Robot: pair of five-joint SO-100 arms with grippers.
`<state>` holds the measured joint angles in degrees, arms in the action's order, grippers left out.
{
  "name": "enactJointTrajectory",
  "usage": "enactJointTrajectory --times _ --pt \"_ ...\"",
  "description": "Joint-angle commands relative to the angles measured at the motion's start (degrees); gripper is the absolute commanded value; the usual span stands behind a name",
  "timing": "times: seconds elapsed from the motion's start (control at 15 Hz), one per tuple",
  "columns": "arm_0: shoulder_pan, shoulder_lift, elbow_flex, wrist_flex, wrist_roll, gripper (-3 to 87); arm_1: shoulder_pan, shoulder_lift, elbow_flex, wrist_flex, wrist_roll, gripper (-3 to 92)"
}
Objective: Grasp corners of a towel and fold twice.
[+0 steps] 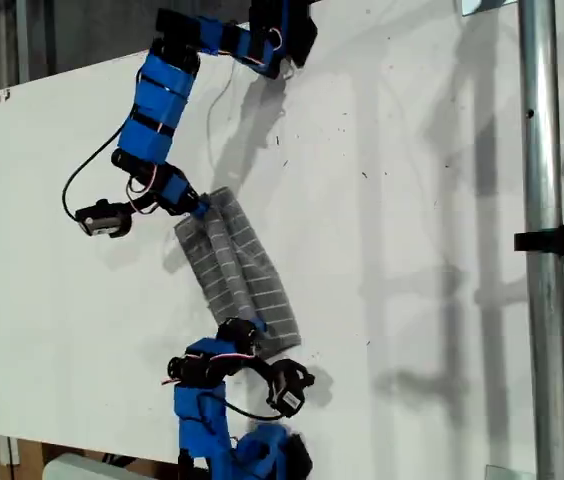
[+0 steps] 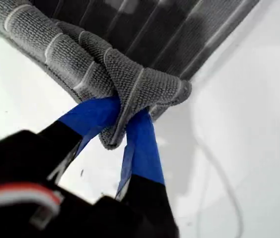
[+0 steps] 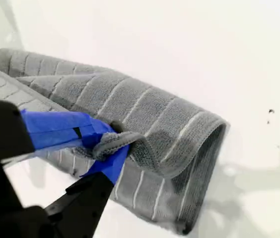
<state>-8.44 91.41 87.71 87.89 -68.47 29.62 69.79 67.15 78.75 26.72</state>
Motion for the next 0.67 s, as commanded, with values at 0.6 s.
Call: enactJointTrajectory --times 0.6 --pt "-16.2 21.7 14.7 -3.2 7.7 -2.9 11.2 4.1 -2.1 -21.5 -3.7 -0.3"
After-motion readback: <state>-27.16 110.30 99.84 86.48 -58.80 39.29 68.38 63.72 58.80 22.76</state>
